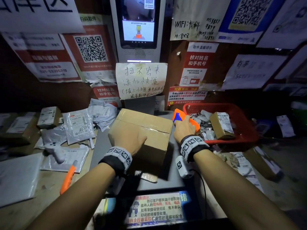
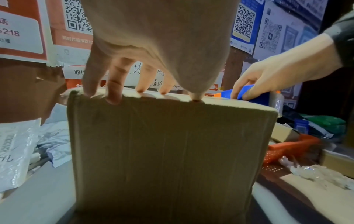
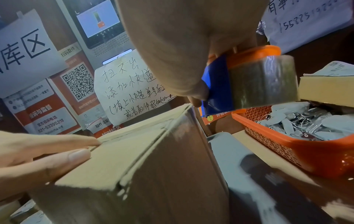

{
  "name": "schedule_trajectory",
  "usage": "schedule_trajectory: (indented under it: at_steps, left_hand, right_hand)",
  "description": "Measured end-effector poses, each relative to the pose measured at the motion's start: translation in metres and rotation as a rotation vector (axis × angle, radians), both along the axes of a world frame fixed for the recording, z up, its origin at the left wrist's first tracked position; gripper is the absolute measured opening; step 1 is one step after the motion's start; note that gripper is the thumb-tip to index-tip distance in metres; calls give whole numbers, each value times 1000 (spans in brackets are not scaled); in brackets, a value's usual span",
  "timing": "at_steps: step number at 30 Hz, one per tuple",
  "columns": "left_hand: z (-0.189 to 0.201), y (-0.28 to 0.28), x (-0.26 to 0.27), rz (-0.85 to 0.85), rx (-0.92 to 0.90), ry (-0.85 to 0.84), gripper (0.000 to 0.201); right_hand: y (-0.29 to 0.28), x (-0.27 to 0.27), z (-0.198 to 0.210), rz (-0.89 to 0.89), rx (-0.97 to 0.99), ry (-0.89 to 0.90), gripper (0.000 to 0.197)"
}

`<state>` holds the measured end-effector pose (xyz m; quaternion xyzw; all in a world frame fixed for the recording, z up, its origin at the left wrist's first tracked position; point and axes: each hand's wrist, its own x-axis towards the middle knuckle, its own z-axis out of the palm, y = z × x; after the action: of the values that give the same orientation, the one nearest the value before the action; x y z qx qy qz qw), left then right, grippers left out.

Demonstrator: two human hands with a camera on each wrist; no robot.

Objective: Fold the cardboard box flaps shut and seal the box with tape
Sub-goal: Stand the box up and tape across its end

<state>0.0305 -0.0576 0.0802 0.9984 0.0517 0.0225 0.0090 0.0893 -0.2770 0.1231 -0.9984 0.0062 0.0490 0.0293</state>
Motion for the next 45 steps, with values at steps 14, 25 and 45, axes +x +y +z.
schedule_trajectory:
  at_steps: [14, 25, 45]
  left_hand:
    - [-1, 43, 10, -192, -35, 21, 51]
    - [20, 14, 26, 65, -288, 12, 32]
    - [-26, 50, -27, -97, -734, 112, 69]
  right_hand:
    - [17, 11, -9, -126, 88, -11, 44]
    - [3, 9, -5, 53, 2, 237, 71]
    - [39, -10, -13, 34, 21, 278, 78]
